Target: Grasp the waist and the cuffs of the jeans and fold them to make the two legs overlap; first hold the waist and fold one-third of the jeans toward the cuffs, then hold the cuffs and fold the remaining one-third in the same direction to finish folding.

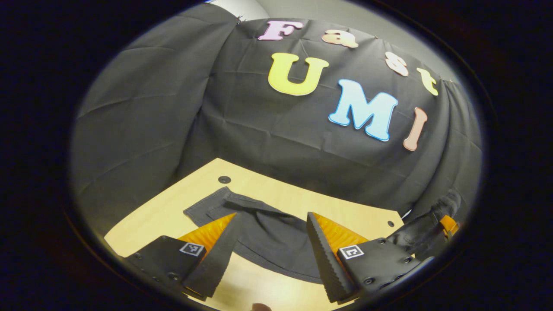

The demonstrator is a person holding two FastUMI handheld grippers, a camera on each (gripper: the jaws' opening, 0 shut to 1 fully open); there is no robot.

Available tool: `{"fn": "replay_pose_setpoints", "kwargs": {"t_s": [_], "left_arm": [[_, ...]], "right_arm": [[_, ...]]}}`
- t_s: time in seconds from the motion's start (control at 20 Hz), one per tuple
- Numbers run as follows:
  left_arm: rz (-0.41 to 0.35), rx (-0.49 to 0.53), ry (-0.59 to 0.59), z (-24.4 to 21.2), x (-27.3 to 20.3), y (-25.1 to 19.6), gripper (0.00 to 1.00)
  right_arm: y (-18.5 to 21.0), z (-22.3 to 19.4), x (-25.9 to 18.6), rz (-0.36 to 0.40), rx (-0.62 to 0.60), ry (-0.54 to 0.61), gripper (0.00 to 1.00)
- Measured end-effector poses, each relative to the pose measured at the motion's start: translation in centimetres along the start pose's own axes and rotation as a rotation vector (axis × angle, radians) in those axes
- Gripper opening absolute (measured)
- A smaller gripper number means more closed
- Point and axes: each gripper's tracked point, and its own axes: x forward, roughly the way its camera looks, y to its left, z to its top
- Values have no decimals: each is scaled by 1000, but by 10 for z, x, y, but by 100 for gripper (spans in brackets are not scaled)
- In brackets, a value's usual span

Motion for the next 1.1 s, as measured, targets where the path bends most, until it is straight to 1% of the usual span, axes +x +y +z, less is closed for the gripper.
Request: {"fn": "replay_pose_setpoints", "kwargs": {"t_s": [0.1,0.2,0.3,0.4,0.6,0.8,0.85,0.9,1.1], "left_arm": [[3,-14,-1,0,-2,6,98],[17,-20,-3,0,-2,14,98],[31,-30,-3,0,-6,24,98],[48,-40,4,-4,-11,35,98],[81,-55,8,-4,-23,54,98],[117,-61,13,-7,-38,69,98],[124,-68,17,-9,-40,73,100],[131,-75,23,-12,-41,75,98],[140,-127,56,-28,-39,82,98]], "right_arm": [[34,-15,10,69,-80,20,4],[64,-33,17,130,-136,45,4],[80,-58,23,174,-179,87,4],[101,-88,32,219,-190,138,4],[118,-146,55,277,-216,228,4],[128,-212,67,307,-249,352,4],[132,-222,67,323,-245,378,6],[134,-230,65,332,-240,393,6],[142,-240,57,363,-214,432,22]]}}
